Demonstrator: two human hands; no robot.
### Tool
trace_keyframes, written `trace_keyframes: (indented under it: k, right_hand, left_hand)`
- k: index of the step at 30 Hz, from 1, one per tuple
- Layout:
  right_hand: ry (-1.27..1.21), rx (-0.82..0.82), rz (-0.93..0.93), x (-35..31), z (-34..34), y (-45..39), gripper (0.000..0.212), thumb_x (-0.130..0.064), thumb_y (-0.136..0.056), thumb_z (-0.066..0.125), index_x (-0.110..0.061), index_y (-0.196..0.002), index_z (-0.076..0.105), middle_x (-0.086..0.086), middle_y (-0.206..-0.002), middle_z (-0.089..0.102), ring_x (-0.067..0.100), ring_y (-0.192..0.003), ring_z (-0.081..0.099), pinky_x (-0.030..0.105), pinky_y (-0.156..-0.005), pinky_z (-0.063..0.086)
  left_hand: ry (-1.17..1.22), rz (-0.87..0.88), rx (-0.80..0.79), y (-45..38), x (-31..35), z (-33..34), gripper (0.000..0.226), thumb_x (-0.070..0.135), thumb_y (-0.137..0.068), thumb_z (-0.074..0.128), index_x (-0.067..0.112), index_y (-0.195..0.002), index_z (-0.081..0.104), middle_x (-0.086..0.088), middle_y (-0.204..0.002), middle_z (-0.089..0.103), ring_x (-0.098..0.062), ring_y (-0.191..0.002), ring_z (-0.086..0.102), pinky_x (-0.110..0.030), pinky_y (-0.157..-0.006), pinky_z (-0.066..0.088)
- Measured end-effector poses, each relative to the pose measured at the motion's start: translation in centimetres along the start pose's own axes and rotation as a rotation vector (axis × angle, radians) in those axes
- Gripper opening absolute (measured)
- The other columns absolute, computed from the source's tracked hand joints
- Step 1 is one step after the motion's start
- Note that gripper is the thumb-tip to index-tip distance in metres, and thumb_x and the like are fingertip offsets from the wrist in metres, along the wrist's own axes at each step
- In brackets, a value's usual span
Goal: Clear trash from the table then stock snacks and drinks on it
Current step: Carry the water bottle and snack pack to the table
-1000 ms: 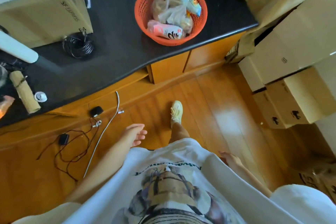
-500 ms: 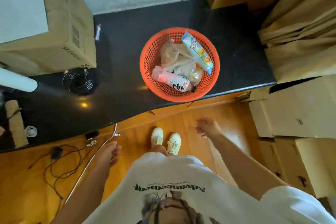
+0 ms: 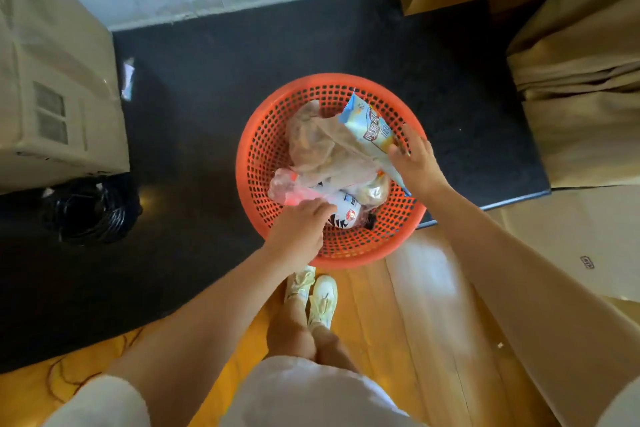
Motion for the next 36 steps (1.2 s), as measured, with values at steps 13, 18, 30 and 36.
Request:
trace_keyframes:
  k: [13, 18, 30, 36]
  right_hand:
    - [0.189, -0.105, -0.008, 1.5, 1.3, -1.6, 0.06, -0.014, -0.081, 0.063, -0.017, -0.136, 0.041, 0.013, -0.129, 0.046, 0.025, -0.119, 0.042, 0.031, -0.099, 0.034]
    - [0.271, -0.054, 0.057, 1.4, 1.5, -1.7, 0.053, -0.025, -0.076, 0.067, -0.023, -0.126, 0.05, 0.004, -0.118, 0.045, 0.019, -0.114, 0.043, 0.039, -0.103, 0.031]
    - [-0.381, 0.068, 0.316, 3.5, -0.3, 3.7, 0.037, -0.005, -0.071, 0.066, -0.016, -0.104, 0.055, 0.013, -0.103, 0.066, 0.031, -0.094, 0.064, 0.049, -0.087, 0.053]
    - [-0.536, 0.091, 0.295, 3.8, -1.0, 9.6, 0.035, -0.002, -0.078, 0.063, -0.014, -0.107, 0.049, 0.012, -0.1, 0.061, 0.02, -0.081, 0.059, 0.034, -0.071, 0.052]
  left_hand:
    - [-0.423, 0.0, -0.189, -5.6, -3.5, 2.3, 0.083, 0.002, -0.075, 0.061, 0.021, -0.144, 0.02, -0.003, -0.132, 0.048, -0.028, -0.127, 0.036, -0.041, -0.103, 0.029]
    - [-0.495, -0.014, -0.162, -5.8, -3.0, 1.8, 0.08, 0.013, -0.066, 0.071, 0.028, -0.137, 0.04, -0.002, -0.106, 0.067, -0.026, -0.111, 0.052, -0.037, -0.096, 0.041]
    - [-0.508, 0.076, -0.229, -5.7, -3.0, 0.9, 0.073, 0.005, -0.069, 0.066, 0.021, -0.133, 0.037, -0.005, -0.131, 0.045, -0.031, -0.122, 0.035, -0.051, -0.09, 0.037]
    - [-0.381, 0.113, -0.186, -3.2, -2.4, -2.7, 0.076, 0.015, -0.072, 0.068, 0.026, -0.137, 0.03, -0.004, -0.132, 0.042, -0.029, -0.121, 0.044, -0.047, -0.089, 0.045]
Point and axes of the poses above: each hand's wrist, its own y-axis away from the middle knuckle, its own z-axis out of the palm, x = y × z, the point moved 6 cm from there along -y, towards the middle knuckle
